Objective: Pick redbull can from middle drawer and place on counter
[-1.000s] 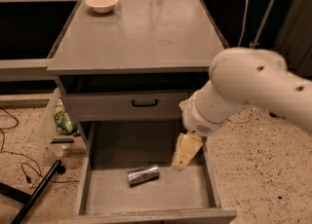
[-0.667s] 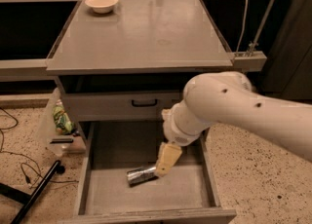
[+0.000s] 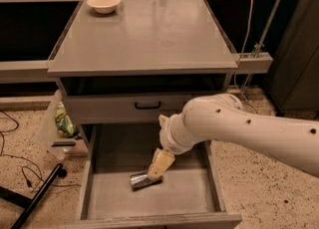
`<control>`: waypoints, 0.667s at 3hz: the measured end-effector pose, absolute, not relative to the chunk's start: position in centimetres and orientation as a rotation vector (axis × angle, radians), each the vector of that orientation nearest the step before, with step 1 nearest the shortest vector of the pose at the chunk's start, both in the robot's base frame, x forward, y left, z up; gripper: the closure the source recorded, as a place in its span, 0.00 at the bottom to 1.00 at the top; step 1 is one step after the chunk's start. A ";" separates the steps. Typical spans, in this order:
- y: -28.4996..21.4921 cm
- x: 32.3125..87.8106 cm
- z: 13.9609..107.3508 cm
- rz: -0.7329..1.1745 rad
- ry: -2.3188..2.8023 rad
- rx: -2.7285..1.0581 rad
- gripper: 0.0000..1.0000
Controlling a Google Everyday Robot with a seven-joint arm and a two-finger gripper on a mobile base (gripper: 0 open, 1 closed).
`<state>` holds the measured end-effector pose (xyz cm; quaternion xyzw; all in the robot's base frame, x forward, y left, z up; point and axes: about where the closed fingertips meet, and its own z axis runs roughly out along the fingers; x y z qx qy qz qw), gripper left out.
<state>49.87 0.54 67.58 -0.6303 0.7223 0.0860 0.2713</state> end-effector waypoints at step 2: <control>0.9 50.6 65.9 0.266 1.934 -1.693 0.00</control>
Offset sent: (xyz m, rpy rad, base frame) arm 0.0191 0.0080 -0.0419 0.0621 0.0249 0.0192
